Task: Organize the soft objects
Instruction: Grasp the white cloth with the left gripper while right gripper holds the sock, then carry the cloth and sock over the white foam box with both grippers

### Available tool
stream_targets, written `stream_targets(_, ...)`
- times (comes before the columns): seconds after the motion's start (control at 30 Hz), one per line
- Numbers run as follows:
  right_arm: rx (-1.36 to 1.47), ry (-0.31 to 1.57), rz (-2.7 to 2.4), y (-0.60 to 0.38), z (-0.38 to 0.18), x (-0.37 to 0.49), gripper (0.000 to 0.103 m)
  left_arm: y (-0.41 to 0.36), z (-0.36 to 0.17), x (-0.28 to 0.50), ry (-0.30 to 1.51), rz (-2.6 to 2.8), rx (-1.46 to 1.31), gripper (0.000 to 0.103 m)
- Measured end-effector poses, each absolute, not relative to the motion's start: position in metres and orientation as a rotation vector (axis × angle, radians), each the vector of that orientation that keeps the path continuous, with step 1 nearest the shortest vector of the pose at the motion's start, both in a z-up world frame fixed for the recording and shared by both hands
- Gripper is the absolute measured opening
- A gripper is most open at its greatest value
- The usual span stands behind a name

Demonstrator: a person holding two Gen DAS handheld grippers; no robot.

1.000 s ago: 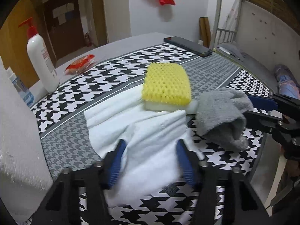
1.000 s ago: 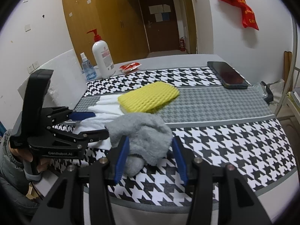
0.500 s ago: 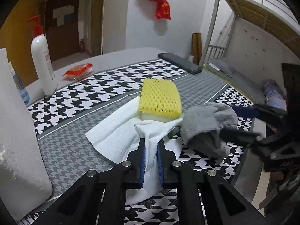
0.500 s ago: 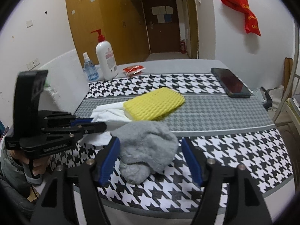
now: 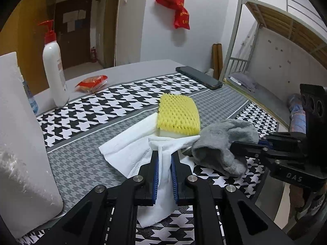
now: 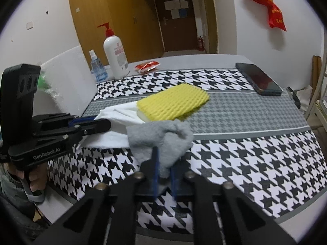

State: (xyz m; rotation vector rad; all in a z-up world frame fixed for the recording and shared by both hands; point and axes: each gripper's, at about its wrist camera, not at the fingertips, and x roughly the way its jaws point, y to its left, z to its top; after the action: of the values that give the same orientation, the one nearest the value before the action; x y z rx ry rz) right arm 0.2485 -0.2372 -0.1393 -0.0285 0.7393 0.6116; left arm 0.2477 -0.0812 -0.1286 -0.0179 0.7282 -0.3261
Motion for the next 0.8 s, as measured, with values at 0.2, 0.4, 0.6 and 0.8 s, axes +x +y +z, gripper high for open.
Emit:
stream_targets(0.2,0.014,0.668,0.609,-0.245,-0.118,0.239,0.01,-0.073,-0.117,0.246,0.695,-0.329,-0.058,0.012)
stream_targets(0.4,0.037,0.609,0.575,-0.255,-0.094,0.232,0.01,-0.069,-0.093,0.236,0.636,-0.321,-0.058,0.011)
stream_targets(0.6,0.041,0.553,0.577,-0.257,-0.077,0.223,0.01,-0.064,-0.072,0.224,0.579,-0.305,-0.055,0.011)
stream_targets(0.8,0.041,0.511,0.588,-0.256,-0.066,0.216,0.01,-0.062,-0.057,0.211,0.533,-0.28,-0.036,0.011)
